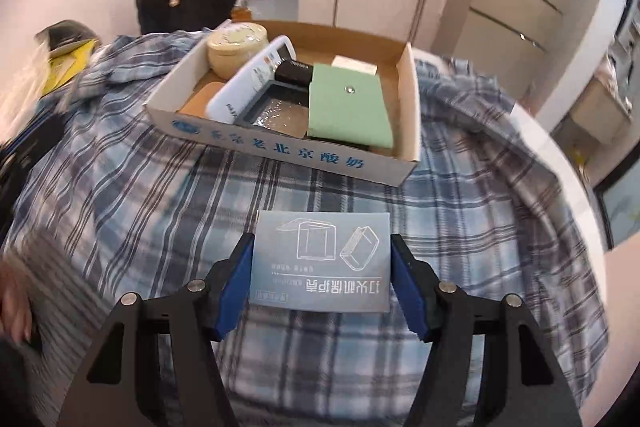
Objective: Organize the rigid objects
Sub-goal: 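Carry the clipper and grey box over the cardboard box with both tools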
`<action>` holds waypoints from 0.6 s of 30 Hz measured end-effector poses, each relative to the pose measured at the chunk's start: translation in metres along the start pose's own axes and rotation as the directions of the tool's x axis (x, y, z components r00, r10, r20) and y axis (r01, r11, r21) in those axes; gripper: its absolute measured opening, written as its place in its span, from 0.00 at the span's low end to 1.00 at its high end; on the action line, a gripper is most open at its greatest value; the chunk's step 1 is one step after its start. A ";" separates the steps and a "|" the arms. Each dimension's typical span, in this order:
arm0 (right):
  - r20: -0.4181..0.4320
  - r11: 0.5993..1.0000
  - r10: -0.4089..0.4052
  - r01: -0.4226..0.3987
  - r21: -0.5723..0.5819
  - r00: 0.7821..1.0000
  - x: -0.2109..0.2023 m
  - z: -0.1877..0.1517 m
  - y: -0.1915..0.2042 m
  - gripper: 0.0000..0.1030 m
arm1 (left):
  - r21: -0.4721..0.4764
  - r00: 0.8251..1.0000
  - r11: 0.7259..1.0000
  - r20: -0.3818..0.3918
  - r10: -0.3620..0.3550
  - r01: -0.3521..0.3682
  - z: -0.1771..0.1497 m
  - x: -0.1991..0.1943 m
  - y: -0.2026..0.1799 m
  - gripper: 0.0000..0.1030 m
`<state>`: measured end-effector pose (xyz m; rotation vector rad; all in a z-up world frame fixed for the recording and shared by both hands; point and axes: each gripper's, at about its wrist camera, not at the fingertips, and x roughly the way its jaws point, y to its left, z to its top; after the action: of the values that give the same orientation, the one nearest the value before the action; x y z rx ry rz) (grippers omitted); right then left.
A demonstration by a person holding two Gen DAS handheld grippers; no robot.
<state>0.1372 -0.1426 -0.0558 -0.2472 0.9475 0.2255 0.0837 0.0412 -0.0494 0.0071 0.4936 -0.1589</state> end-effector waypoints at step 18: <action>0.341 0.972 0.004 -0.084 0.221 0.940 -0.080 0.122 -0.054 0.62 | 0.072 1.000 0.997 0.014 -0.018 0.017 0.146 0.002 -0.050 0.10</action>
<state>0.2020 -0.1635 0.0843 0.0312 0.6295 0.1890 0.1470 -0.0153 0.0801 0.0718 0.4733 -0.1935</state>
